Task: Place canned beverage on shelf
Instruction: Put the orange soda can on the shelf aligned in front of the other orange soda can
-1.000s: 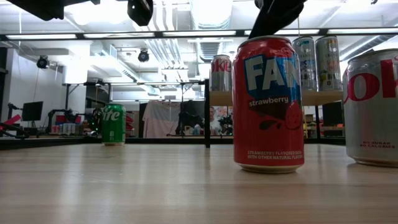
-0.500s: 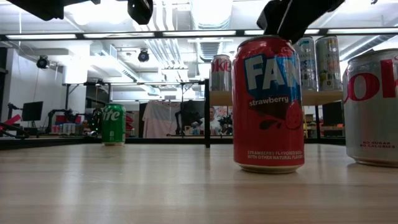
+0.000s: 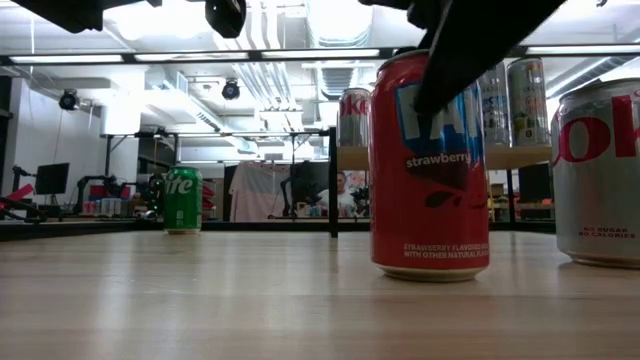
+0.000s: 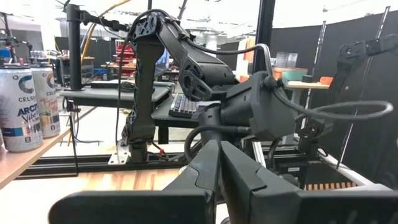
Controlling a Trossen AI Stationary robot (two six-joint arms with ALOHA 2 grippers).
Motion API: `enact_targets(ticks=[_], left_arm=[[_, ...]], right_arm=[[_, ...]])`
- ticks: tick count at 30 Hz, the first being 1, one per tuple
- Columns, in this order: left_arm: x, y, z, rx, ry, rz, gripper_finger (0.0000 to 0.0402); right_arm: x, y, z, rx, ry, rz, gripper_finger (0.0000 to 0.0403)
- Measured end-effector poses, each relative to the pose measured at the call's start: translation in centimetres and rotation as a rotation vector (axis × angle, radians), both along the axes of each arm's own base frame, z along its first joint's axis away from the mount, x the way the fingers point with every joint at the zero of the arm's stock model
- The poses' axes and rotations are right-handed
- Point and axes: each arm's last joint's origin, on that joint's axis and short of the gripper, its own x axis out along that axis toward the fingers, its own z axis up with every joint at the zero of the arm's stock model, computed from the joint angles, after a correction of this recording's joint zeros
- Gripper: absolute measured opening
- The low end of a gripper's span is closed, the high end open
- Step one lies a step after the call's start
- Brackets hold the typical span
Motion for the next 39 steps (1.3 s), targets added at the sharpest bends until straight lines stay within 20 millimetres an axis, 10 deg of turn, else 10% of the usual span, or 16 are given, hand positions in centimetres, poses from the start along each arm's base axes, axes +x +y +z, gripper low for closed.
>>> enact_targets(ticks=[6, 17, 39], left_arm=[[0.0, 0.0, 0.0, 0.005, 0.002, 0.001, 0.0], [0.0, 0.0, 0.2, 0.028, -0.024, 0.005, 0.0], [-0.7, 0.2, 1.2, 0.213, -0.108, 0.043, 0.0]], right_arm=[[0.1, -0.1, 0.2, -0.004, -0.018, 0.014, 0.0284], [-0.2, -0.4, 1.4, 0.016, -0.03, -0.01, 0.0284], [-1.9, -5.2, 13.7, -0.1, -0.148, -0.129, 0.0284]])
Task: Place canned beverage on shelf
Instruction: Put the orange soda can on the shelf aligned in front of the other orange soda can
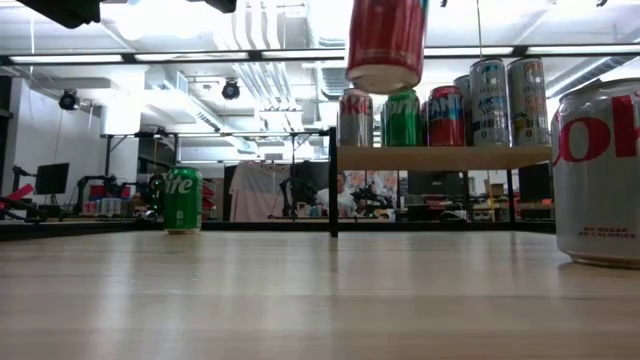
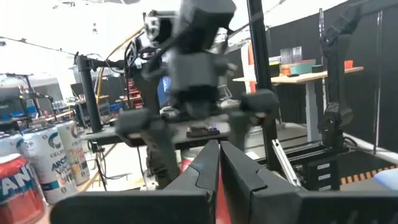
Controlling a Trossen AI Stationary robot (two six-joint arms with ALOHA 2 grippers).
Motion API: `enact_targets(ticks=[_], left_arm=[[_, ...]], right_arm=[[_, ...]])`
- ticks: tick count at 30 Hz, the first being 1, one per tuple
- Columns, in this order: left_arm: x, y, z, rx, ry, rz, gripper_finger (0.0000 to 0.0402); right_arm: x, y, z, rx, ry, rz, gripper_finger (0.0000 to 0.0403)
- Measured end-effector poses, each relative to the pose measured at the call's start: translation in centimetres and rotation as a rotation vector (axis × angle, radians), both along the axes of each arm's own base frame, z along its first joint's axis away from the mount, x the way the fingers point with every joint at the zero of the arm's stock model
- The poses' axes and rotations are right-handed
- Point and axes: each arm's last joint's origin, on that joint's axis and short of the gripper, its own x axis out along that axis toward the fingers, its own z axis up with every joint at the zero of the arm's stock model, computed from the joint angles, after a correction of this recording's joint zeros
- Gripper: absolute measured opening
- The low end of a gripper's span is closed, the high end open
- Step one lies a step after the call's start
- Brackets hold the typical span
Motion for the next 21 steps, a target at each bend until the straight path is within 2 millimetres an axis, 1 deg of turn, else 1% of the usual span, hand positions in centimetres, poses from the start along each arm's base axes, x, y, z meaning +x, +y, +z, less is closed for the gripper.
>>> enact_targets(ticks=[3, 7, 9, 12, 14, 18, 21], left_arm=[[0.1, 0.0, -0.1, 0.025, -0.001, 0.007, 0.0], [0.1, 0.3, -0.1, 0.06, -0.007, 0.026, 0.0], [0.2, 0.6, -0.1, 0.086, -0.005, 0.041, 0.0], [0.4, 1.3, -0.3, 0.111, 0.012, 0.073, 0.0], [0.5, 2.0, -0.4, 0.122, 0.018, 0.103, 0.0], [0.8, 3.5, -0.5, 0.179, 0.022, 0.168, 0.0], [0.9, 4.6, -0.5, 0.192, 0.03, 0.194, 0.0]], right_arm=[[-1.2, -1.7, 1.2, 0.002, -0.003, -0.066, 0.0284], [-3.2, -3.9, 2.8, -0.023, -0.007, -0.226, 0.0284], [-4.4, -4.7, 3.3, -0.028, -0.001, -0.303, 0.0284], [-6.2, -5.4, 3.9, -0.026, 0.033, -0.383, 0.0284], [-7.1, -5.6, 4.1, -0.021, 0.054, -0.403, 0.0284], [-8.1, -5.9, 4.0, 0.016, 0.04, -0.446, 0.0284], [-8.4, -6.0, 3.4, 0.028, 0.046, -0.496, 0.0284]])
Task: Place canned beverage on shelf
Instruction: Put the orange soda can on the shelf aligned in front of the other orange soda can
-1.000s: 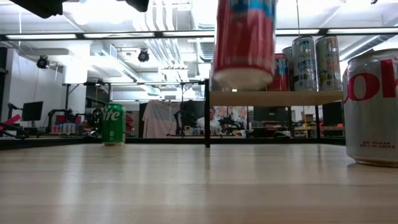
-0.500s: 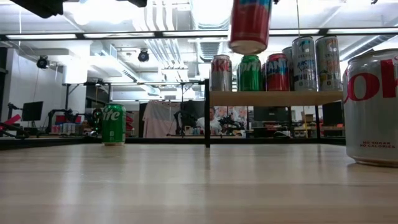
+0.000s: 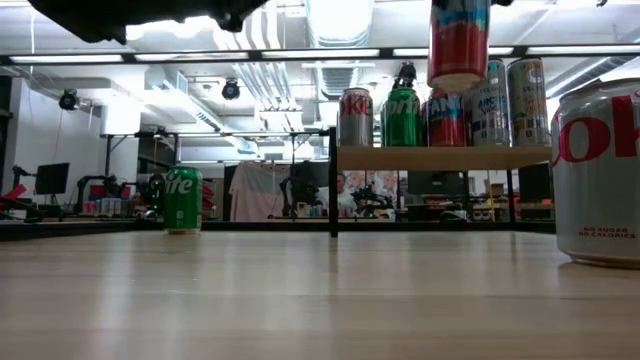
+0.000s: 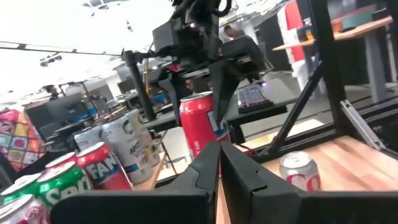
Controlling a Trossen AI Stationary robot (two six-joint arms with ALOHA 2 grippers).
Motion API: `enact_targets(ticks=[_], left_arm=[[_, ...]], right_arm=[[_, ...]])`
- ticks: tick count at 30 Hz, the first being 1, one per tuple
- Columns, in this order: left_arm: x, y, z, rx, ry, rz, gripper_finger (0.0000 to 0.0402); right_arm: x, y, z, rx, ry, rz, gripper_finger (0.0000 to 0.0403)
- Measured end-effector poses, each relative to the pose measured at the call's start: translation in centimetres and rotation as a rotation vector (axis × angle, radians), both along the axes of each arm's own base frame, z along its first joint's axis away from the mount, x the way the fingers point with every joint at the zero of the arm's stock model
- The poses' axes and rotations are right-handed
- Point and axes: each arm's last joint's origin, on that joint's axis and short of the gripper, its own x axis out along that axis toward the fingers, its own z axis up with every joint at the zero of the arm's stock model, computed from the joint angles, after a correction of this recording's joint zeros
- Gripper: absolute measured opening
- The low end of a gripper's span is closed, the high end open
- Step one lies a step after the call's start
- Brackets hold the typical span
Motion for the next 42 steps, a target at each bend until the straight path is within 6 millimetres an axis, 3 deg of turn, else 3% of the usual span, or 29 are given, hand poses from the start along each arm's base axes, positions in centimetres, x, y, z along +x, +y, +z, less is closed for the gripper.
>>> enact_targets(ticks=[5, 13, 18, 30, 35, 42], left_arm=[[0.9, 0.4, -0.7, -0.091, 0.037, -0.077, 0.0], [5.8, 0.0, -2.6, -0.149, 0.133, -0.088, 0.0017], [8.0, -0.1, -3.9, -0.147, 0.224, -0.081, 0.0072], [10.8, 0.1, -5.5, -0.17, 0.258, 0.031, 0.0281], [11.9, 0.1, -5.6, -0.182, 0.246, 0.057, 0.0313], [13.0, 0.1, -6.1, -0.182, 0.259, 0.075, 0.0315]], right_arm=[[0.1, 0.2, -1.9, 0.012, 0.034, -0.064, 0.0284], [0.9, 1.3, -4.1, 0.005, 0.051, -0.008, 0.0284], [1.1, 1.5, -4.1, -0.003, 0.04, 0.007, 0.0284], [1.9, 1.8, -3.9, -0.056, -0.022, 0.07, 0.0284], [2.6, 1.9, -4.0, -0.097, -0.045, 0.089, 0.0284], [3.9, 2.2, -4.2, -0.145, -0.09, 0.129, 0.0284]])
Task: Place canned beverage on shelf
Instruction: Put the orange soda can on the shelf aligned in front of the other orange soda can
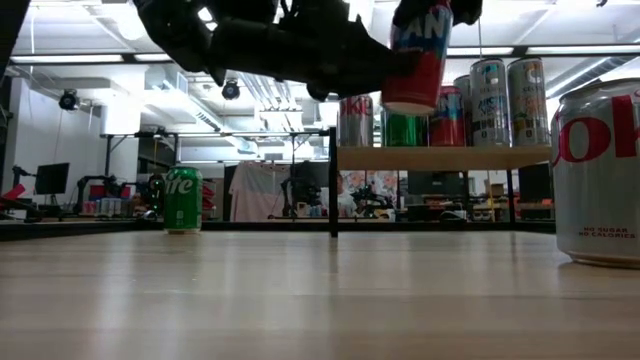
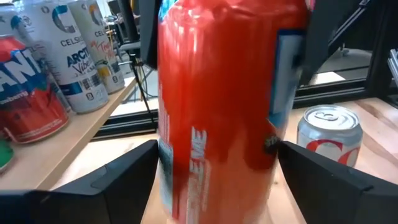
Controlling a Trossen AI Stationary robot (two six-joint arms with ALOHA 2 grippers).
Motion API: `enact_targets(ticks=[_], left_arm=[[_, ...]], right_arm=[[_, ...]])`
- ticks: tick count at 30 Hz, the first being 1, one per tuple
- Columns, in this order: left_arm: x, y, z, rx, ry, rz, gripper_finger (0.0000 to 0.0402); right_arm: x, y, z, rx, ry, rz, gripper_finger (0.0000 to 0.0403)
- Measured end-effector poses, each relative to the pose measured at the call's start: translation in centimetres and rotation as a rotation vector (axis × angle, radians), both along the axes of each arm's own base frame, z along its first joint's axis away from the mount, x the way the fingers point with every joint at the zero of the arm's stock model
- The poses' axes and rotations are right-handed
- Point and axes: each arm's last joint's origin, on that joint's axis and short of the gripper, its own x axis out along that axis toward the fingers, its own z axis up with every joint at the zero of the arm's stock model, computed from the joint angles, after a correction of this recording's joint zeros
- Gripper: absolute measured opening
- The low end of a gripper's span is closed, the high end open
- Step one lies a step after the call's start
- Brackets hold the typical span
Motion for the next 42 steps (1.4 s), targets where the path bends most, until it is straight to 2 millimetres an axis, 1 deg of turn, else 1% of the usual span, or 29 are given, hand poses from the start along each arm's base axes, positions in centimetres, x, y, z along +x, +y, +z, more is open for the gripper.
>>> enact_targets(ticks=[5, 11, 16, 24, 29, 33, 39, 42], left_arm=[[0.1, 0.0, -0.2, 0.008, 0.005, -0.004, 0.0315], [0.2, 0.0, -0.2, 0.011, 0.004, 0.0, 0.0315], [0.2, 0.0, -0.1, -0.03, -0.005, 0.004, 0.0317], [0.2, 0.1, -0.1, -0.064, -0.011, 0.014, 0.034], [0.2, 0.2, 0.2, -0.062, -0.029, 0.107, 0.035], [0.2, 0.2, 0.3, -0.06, -0.04, 0.107, 0.0354], [0.2, 0.2, 0.4, -0.036, -0.047, 0.09, 0.035], [0.3, 0.2, 0.6, -0.019, -0.051, 0.092, 0.0324]], right_arm=[[0.7, 0.2, -0.3, -0.025, -0.003, 0.026, 0.0284], [1.5, 0.3, -0.9, -0.077, -0.016, -0.012, 0.0284], [1.7, 0.2, -0.9, -0.078, -0.044, -0.065, 0.0284], [1.8, 0.1, -0.9, -0.084, -0.057, -0.083, 0.0284], [2.1, 0.1, -0.6, -0.109, -0.094, -0.094, 0.0284], [2.2, 0.1, -0.6, -0.114, -0.098, -0.088, 0.0284], [2.2, 0.1, -0.6, -0.112, -0.097, -0.087, 0.0284], [2.3, 0.1, -0.5, -0.108, -0.12, -0.09, 0.0284]])
